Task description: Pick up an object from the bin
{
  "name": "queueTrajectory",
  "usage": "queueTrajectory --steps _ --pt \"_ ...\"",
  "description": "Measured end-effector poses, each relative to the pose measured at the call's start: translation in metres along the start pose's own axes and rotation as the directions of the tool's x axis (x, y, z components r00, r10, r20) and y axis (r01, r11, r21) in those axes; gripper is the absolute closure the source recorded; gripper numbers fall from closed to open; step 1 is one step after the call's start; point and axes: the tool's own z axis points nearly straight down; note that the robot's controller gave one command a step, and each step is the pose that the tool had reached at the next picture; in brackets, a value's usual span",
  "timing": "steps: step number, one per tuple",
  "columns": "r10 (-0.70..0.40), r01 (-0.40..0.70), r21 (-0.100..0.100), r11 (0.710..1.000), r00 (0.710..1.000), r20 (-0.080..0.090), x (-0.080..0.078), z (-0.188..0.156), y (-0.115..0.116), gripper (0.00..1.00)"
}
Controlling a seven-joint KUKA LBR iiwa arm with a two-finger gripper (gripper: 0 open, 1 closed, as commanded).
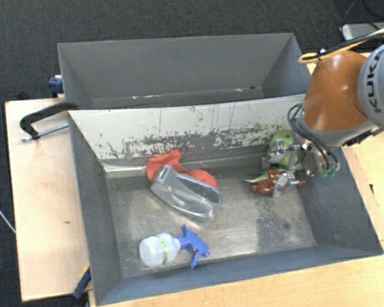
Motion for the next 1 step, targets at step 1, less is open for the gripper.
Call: queueTrajectory --steps 1 --pt "0.0 0.0 0.0 1.0 1.0 0.0 0.0 0.0 0.0 1.0"
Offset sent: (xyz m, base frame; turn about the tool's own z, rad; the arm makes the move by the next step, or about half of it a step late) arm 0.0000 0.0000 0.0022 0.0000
